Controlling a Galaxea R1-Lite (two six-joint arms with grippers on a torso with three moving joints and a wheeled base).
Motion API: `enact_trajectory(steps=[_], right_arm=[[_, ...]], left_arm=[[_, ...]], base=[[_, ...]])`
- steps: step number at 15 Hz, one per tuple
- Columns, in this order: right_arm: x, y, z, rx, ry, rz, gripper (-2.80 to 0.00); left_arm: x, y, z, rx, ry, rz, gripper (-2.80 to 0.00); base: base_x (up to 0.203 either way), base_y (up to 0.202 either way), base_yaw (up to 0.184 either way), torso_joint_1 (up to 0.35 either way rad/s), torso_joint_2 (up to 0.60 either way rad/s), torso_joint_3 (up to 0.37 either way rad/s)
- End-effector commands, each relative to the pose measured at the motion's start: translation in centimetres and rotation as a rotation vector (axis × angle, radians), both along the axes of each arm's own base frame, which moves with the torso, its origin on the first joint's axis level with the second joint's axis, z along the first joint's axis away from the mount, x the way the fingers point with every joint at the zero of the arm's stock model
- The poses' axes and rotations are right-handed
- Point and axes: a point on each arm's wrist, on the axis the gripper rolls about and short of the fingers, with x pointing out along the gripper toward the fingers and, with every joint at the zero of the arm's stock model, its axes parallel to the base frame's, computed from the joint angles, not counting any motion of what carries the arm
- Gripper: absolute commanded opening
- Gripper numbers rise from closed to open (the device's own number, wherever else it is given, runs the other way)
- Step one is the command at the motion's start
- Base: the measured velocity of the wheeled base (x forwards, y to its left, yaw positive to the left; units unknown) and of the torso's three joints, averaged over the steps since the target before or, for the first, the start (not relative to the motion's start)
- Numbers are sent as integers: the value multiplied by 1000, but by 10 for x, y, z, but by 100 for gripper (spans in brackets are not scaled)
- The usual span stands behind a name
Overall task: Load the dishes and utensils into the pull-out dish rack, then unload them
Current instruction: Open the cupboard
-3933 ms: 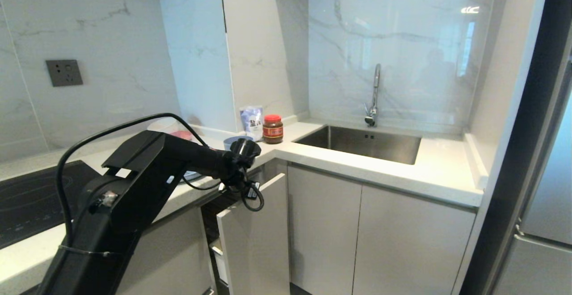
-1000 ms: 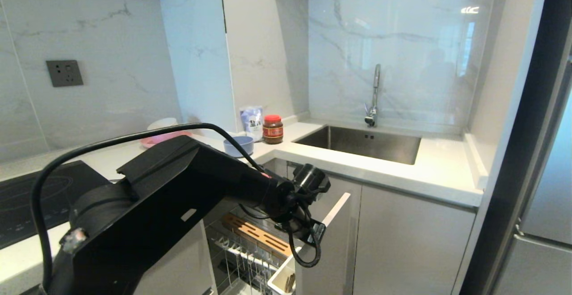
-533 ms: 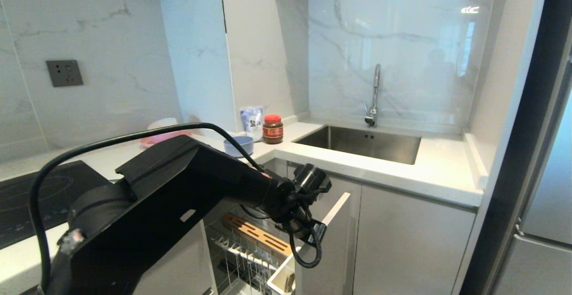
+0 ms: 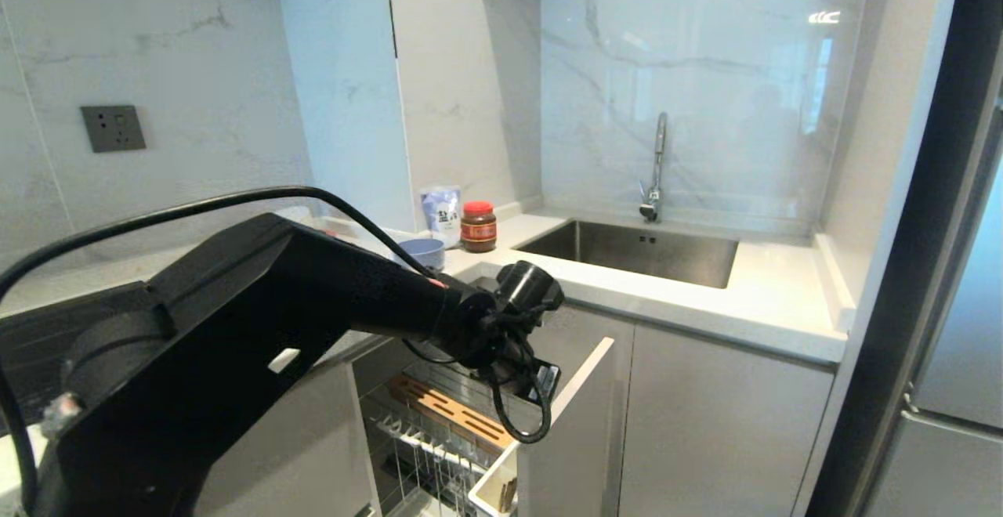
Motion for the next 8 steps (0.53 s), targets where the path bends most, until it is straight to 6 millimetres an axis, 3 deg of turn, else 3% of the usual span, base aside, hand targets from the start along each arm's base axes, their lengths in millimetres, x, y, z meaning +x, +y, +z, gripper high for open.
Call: enact_trajectory(steps=[1, 4, 8], right_arm=[[0, 0, 0, 0, -3, -1, -280], [0, 0, 0, 0, -3, -1, -280], [0, 0, 0, 0, -3, 1, -280]], left_arm=[[-1, 9, 28, -35, -55, 22, -280], [-7, 25, 71, -90, -141, 51, -280], [-36, 64, 154, -212, -309, 93, -280]], base=[[0, 0, 0, 0, 0, 0], [0, 0, 0, 0, 0, 0], [0, 0, 0, 0, 0, 0]])
